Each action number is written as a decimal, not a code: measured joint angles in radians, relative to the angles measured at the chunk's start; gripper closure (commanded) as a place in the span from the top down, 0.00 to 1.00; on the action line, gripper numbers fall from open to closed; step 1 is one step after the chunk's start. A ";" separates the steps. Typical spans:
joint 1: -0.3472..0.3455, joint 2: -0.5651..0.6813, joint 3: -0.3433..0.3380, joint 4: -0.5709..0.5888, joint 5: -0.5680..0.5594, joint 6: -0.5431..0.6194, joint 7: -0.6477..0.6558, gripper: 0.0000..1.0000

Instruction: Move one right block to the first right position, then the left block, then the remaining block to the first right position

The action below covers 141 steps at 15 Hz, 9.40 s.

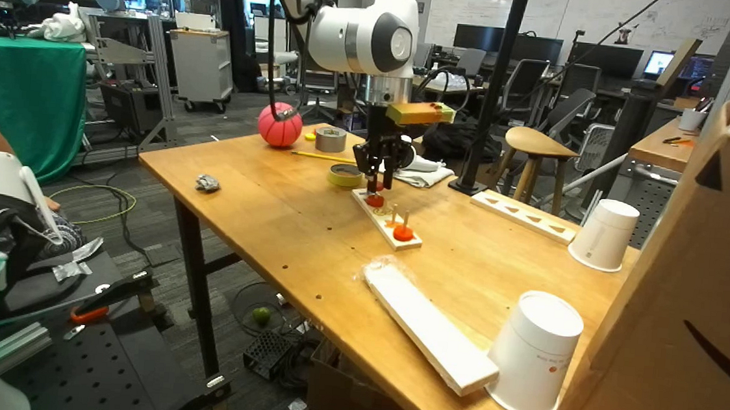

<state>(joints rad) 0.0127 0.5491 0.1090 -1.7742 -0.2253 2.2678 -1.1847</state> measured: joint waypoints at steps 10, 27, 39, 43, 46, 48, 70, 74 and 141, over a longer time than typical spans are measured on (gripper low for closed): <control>-0.008 -0.044 -0.079 0.012 -0.032 -0.063 0.053 0.25; -0.064 -0.190 -0.110 -0.167 -0.039 -0.105 0.240 0.25; -0.085 -0.300 -0.110 -0.363 -0.032 0.037 0.272 0.25; -0.085 -0.305 -0.116 -0.375 -0.039 0.075 0.287 0.25; -0.090 -0.305 -0.122 -0.375 -0.039 0.080 0.288 0.25; -0.094 -0.305 -0.125 -0.375 -0.039 0.085 0.290 0.25; -0.114 -0.292 -0.130 -0.367 0.057 0.132 0.299 0.25; -0.114 -0.274 -0.126 -0.349 0.074 0.131 0.299 0.25; -0.100 -0.254 -0.105 -0.309 0.047 0.074 0.298 0.25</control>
<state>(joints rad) -0.0872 0.2953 0.0045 -2.0829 -0.1782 2.3413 -0.8872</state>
